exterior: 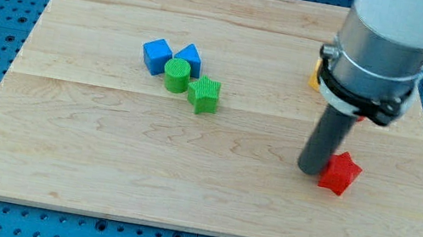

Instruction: Place the red star towards the bottom right of the board

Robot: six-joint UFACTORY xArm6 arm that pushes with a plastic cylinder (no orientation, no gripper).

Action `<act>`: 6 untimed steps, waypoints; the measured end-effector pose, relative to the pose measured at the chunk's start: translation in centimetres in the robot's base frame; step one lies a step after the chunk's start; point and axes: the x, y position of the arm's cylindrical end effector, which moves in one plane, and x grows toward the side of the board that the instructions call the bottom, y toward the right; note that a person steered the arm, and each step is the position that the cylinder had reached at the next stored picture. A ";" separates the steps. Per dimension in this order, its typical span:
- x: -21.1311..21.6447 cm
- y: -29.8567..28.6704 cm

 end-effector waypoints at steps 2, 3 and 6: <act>-13.3 -7.0; -18.2 -7.4; -14.6 -2.6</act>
